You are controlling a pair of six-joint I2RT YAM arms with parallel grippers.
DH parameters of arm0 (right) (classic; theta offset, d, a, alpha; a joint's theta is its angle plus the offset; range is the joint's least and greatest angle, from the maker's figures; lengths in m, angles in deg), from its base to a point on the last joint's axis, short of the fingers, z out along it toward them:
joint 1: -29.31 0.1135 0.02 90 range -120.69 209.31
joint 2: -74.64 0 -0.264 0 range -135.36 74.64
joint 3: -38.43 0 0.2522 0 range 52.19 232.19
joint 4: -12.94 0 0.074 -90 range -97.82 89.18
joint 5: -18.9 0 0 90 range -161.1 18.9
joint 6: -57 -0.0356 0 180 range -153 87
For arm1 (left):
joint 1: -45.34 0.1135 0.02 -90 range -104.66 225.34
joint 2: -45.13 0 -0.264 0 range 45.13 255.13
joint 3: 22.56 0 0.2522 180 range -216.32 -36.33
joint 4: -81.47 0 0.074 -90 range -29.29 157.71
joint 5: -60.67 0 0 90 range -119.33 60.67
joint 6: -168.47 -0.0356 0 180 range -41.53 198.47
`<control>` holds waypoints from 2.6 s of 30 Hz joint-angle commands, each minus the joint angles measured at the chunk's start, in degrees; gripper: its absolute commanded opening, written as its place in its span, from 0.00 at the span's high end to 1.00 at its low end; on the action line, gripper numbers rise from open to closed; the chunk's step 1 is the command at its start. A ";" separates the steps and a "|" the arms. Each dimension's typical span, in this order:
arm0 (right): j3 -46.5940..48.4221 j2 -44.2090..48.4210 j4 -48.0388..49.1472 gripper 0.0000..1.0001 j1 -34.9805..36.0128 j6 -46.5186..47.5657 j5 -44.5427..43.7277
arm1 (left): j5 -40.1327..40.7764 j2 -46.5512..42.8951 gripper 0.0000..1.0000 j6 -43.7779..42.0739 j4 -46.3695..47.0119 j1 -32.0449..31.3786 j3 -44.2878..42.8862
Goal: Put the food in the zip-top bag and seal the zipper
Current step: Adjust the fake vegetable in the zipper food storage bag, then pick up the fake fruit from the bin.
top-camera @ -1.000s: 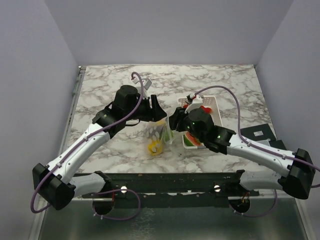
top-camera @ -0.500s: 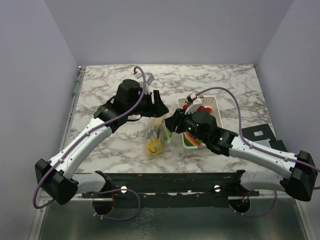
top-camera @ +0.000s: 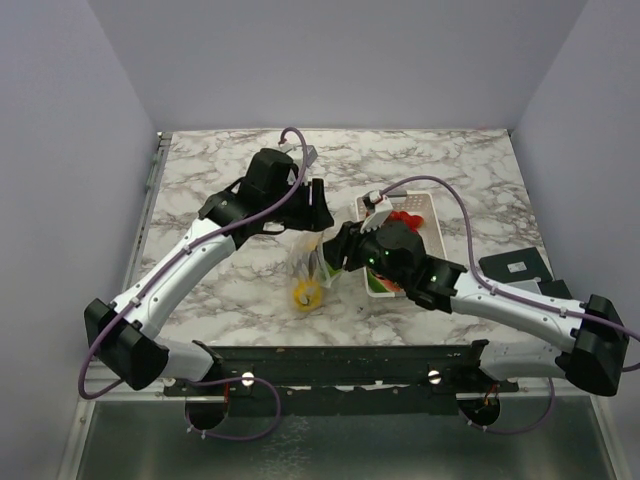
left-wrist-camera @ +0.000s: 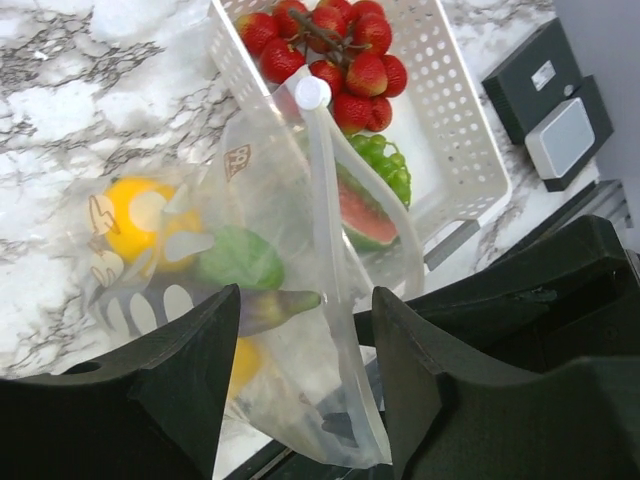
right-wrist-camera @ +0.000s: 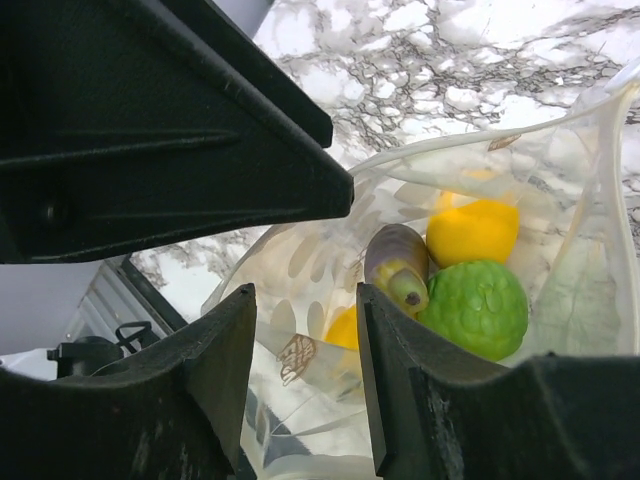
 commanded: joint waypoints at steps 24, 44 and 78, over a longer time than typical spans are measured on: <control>11.34 -9.22 -5.24 0.48 4.24 4.31 -6.59 | 11.77 2.34 0.88 -10.48 -15.90 -0.51 -7.38; 13.78 1.81 -21.83 0.46 3.97 11.99 -21.67 | 26.82 -1.74 1.00 -12.62 -10.96 -0.53 -7.38; 24.90 -24.48 -27.28 0.35 -22.20 25.88 -12.14 | 27.71 -6.39 1.00 -15.13 9.65 -0.11 8.54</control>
